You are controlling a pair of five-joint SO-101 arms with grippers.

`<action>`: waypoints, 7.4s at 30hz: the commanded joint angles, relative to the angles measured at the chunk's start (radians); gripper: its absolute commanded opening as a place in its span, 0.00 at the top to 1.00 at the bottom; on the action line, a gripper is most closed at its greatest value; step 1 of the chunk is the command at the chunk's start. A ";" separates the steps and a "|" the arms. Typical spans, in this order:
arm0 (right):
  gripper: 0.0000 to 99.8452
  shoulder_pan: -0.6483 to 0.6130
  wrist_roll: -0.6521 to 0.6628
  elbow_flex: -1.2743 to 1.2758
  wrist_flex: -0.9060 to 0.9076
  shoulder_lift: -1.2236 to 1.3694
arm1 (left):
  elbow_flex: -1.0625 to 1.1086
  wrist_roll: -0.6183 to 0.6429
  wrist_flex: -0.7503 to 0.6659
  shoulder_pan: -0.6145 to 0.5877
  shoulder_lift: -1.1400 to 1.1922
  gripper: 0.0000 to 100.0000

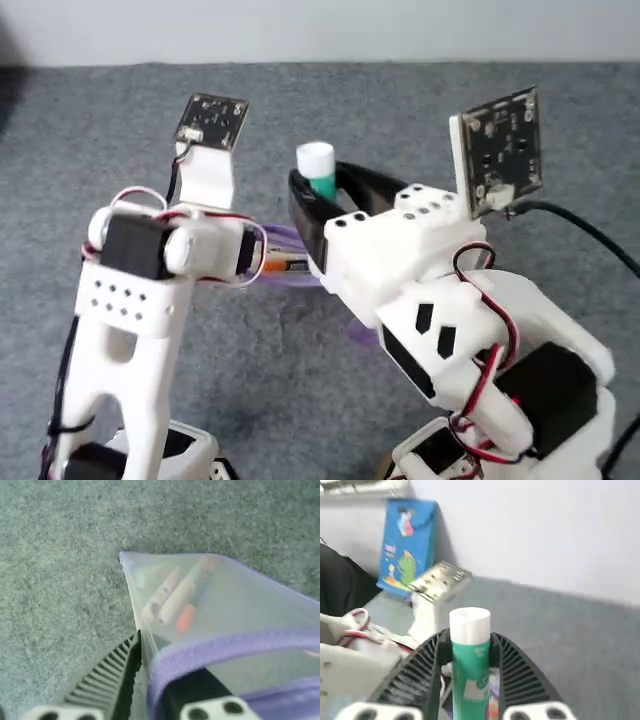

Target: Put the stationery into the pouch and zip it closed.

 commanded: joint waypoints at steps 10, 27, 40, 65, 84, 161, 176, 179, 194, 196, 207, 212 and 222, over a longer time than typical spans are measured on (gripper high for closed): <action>0.99 -0.008 0.193 0.540 -0.493 -0.271 | -0.105 0.009 0.020 0.011 0.087 0.99; 0.99 0.013 0.213 1.003 -0.773 -0.390 | -0.102 0.009 0.020 0.011 0.092 0.99; 0.81 0.019 0.281 0.882 -0.443 -0.458 | -0.101 0.009 0.020 0.011 0.092 0.99; 0.76 0.237 0.144 0.710 0.343 -0.460 | -0.101 0.009 0.020 0.012 0.092 0.99; 0.79 0.173 0.222 0.968 -0.002 -0.450 | -0.101 0.008 0.020 0.012 0.092 0.99; 0.99 0.412 0.462 0.879 -0.441 -0.478 | 0.588 -0.020 -0.493 -0.256 -0.712 0.90; 0.99 0.346 0.462 0.879 -0.435 -0.479 | 0.780 -0.018 -0.802 -0.238 -0.710 0.90; 0.99 0.278 0.463 0.879 -0.446 -0.470 | 0.791 -0.018 -0.776 -0.150 -0.712 0.90; 0.99 0.271 0.568 0.861 -0.806 -0.305 | 0.598 -0.018 -0.460 0.318 -0.712 0.90; 0.99 0.223 0.568 0.835 -0.786 -0.292 | 0.619 -0.017 -0.493 0.319 -0.712 0.90; 0.99 0.048 0.483 0.760 -0.538 -0.292 | 0.739 0.087 -0.606 0.276 -0.713 0.90; 0.99 0.033 0.353 0.727 -0.371 -0.294 | 0.730 0.083 -0.569 0.193 -0.721 0.90; 0.99 0.022 0.100 0.703 -0.185 -0.285 | 0.627 0.003 -0.399 0.158 -0.723 0.89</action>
